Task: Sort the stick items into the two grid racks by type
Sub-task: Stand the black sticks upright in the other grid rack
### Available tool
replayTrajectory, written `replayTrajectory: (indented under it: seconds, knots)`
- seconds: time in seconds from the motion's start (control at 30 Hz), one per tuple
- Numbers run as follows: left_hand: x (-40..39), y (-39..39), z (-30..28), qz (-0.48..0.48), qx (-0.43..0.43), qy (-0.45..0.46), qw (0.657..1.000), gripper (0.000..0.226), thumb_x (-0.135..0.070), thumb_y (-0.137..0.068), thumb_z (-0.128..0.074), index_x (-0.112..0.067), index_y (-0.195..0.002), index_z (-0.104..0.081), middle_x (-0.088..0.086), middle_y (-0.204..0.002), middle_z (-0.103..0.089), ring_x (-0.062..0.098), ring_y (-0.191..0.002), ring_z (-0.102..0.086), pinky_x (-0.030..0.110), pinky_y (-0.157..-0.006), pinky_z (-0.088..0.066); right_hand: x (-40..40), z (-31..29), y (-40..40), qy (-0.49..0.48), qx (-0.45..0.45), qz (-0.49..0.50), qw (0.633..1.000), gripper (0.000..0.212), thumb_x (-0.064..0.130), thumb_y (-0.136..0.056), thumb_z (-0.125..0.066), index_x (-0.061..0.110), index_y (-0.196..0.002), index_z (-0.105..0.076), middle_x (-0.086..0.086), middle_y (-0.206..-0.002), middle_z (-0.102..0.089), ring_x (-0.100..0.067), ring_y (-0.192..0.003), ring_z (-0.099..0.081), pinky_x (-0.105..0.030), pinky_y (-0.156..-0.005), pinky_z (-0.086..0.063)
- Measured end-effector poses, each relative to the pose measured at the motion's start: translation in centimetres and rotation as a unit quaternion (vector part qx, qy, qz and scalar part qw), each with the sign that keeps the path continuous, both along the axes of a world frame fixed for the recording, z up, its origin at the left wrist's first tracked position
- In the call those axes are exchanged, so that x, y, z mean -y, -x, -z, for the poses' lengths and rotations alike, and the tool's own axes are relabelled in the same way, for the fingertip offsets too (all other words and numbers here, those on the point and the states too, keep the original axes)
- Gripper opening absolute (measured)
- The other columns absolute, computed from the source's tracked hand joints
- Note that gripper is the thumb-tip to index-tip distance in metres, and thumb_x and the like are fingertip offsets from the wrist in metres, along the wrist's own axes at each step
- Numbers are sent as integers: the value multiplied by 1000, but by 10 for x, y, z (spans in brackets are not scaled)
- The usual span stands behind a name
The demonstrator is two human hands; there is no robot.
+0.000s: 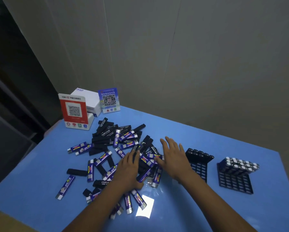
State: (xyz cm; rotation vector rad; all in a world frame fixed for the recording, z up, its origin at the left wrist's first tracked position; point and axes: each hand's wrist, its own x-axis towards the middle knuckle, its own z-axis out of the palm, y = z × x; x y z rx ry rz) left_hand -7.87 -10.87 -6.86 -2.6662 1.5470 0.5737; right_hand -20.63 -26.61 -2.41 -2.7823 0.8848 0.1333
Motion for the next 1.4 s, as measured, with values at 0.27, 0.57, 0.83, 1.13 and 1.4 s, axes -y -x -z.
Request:
replayTrajectory:
  seconds: [0.27,0.57,0.83,1.13,1.4]
  knots:
    - [13,-20,-4,51,18,6,998,129,-53,-68,-76,-16,-154,12,13,-159,-9,33,-144,-14,48,-116,-21,-5,2,-4,-7,4,32,999,73,53,-100,-44,18,-158,-15,-7,-166,-13,-23,-153,-11,-47,-124,-9]
    - [34,-23,-4,23,-18,-10,1000,135,-53,-67,-79,-13,-153,18,20,-159,2,37,-148,-3,46,-118,-20,3,-2,6,6,14,51,999,70,48,-98,-51,16,-154,-24,-7,-160,-26,-25,-147,-27,-46,-122,-19]
    - [40,-22,-6,22,-36,-6,999,133,-47,-67,-82,-14,-154,12,15,-159,-1,34,-147,-6,44,-117,-28,12,-6,14,20,4,49,999,68,47,-99,-49,16,-154,-23,-6,-156,-29,-25,-141,-33,-43,-120,-22]
    - [41,-27,-5,47,-6,18,999,107,-44,-66,-81,-12,-146,-18,13,-143,-28,29,-129,-32,35,-100,-44,16,-6,14,10,2,35,999,66,44,-99,-50,16,-153,-24,-6,-153,-34,-26,-137,-38,-42,-118,-26]
    - [44,-25,-5,74,15,-5,997,113,-48,-72,-75,-7,-152,-6,11,-149,-26,31,-137,-28,44,-109,-35,20,-5,10,5,0,32,999,67,44,-98,-51,18,-153,-22,-5,-152,-35,-24,-135,-39,-43,-118,-26]
